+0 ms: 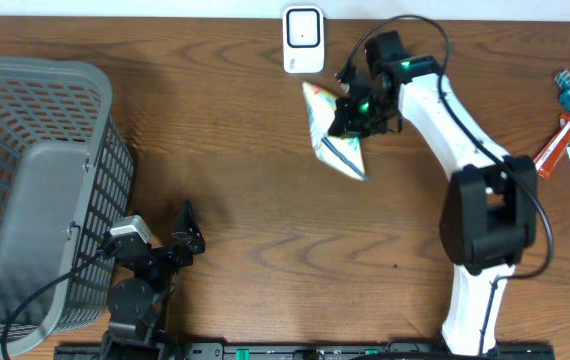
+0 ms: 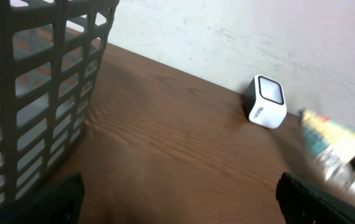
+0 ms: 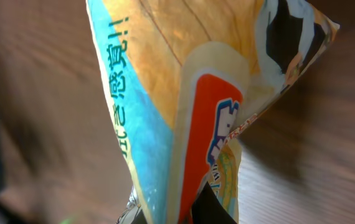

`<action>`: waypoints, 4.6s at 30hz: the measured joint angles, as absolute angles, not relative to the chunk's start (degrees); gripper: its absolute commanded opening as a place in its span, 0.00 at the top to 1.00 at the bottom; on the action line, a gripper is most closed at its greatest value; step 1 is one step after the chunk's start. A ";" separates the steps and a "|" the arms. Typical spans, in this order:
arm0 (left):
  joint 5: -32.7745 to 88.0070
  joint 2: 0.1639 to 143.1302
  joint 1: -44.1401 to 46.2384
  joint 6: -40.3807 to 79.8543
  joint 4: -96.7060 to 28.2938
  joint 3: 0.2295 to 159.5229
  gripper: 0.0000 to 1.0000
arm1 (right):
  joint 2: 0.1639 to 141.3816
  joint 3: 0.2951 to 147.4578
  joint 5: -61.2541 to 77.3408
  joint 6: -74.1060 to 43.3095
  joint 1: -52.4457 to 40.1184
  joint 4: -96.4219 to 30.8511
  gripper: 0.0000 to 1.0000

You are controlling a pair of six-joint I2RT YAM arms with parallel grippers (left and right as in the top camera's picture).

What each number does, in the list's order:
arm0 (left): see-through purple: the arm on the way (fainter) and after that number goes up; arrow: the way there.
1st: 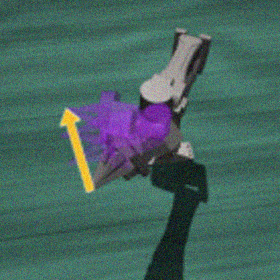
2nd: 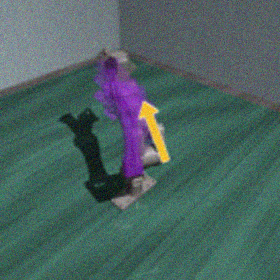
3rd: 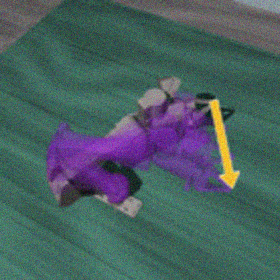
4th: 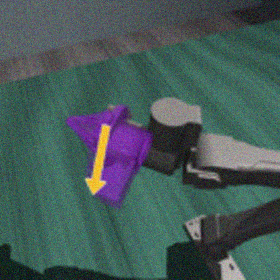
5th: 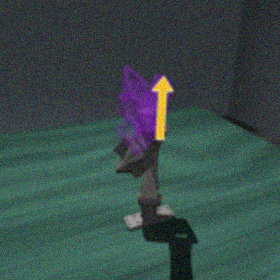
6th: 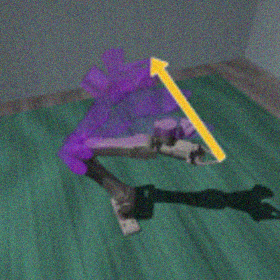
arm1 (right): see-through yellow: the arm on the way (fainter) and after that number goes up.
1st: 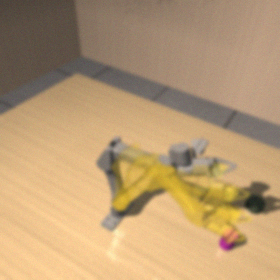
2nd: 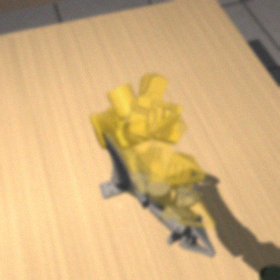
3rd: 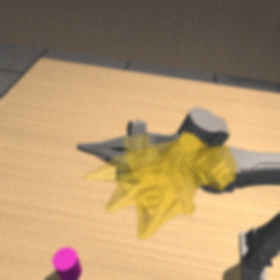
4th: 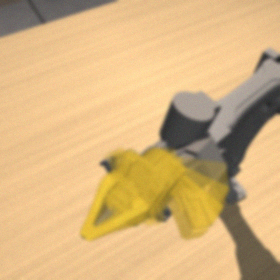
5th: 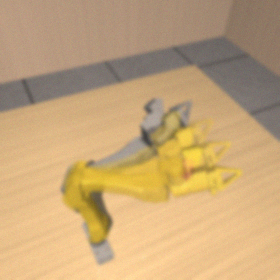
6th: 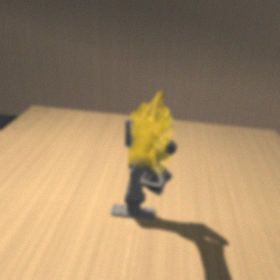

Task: Scan the item barcode
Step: 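Carry the yellow snack bag up to the white scanner window, then carry the yellow snack bag to the right table edge and release it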

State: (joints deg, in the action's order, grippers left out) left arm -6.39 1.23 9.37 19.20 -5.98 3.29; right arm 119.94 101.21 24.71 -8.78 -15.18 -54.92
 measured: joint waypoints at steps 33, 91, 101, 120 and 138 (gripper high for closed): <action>-6.37 1.23 9.39 19.22 -5.98 3.29 0.02 | 102.69 101.25 2.59 -10.66 -24.25 -47.59 0.99; -6.39 1.23 9.39 19.20 -5.98 3.29 0.02 | 136.86 103.66 1.69 -26.79 -21.47 21.15 0.99; -6.39 1.23 9.37 19.20 -5.98 3.29 0.02 | 138.54 108.84 -9.30 -18.79 -22.15 21.32 0.99; -6.39 1.23 9.37 19.22 -5.98 3.29 0.02 | 122.89 110.87 -17.43 -15.22 -15.22 -30.74 0.99; -6.39 1.23 9.39 19.20 -5.98 3.29 0.02 | 132.75 109.21 -20.93 -7.75 20.53 -43.88 0.74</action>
State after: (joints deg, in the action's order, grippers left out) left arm -6.39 1.23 9.39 19.20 -5.98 3.29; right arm 132.75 109.21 -20.93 -7.75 20.53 -43.88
